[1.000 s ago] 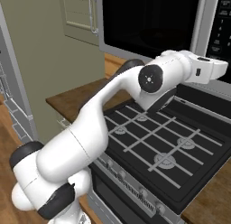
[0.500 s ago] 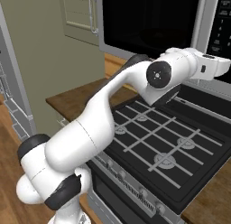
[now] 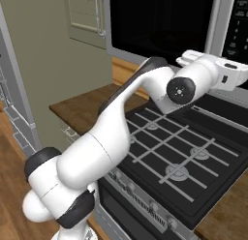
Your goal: Pick the garlic from the sink and place it in the bowl. Then pick the bowl and place it in the microwave. Then close the microwave door and press the start button.
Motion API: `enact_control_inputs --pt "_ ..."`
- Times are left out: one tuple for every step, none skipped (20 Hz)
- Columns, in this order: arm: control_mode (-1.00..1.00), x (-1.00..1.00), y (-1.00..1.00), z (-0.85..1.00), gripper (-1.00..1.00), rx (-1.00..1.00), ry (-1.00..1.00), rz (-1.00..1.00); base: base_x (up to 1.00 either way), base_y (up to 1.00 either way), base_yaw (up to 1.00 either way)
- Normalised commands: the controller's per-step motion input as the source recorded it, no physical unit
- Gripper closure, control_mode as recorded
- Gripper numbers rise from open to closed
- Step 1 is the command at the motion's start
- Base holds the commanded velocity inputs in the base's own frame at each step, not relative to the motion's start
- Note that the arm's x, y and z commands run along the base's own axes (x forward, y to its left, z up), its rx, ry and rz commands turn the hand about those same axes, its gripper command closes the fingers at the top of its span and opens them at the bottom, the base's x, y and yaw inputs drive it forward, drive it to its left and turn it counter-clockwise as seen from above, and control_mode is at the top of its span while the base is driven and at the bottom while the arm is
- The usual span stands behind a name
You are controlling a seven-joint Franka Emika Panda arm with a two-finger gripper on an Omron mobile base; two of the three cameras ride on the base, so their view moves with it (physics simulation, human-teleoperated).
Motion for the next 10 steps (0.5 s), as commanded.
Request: enact_control_inputs --pt "-1.0 0.0 -0.07 -0.29 1.0 0.0 -0.04 0.07 0.0 0.0 0.0" --pt "-1.0 0.0 -0.09 -0.38 1.0 0.01 -0.03 0.07 0.0 0.0 0.0" --pt "-1.0 0.0 -0.1 -0.4 1.0 0.0 -0.01 0.06 0.0 0.0 0.0" --pt "-1.0 0.0 -0.1 -0.45 1.0 0.0 -0.01 0.06 0.0 0.0 0.0" --pt "-1.0 0.0 -0.07 -0.41 1.0 0.0 0.0 0.05 0.0 0.0 0.0" --pt "-1.0 0.1 -0.11 -0.11 1.0 0.0 -0.02 0.02 0.0 0.0 0.0" --pt "-1.0 0.32 -0.27 0.0 1.0 0.01 -0.01 0.0 0.0 0.0 0.0" --pt "-1.0 0.36 -0.19 0.06 1.0 0.02 -0.01 0.0 0.0 0.0 0.0" --pt "-1.0 0.38 -0.06 0.11 1.0 0.01 -0.01 0.0 0.0 0.0 0.0" --pt "-1.0 0.41 -0.09 0.14 1.0 0.01 0.0 0.0 0.0 0.0 0.0"
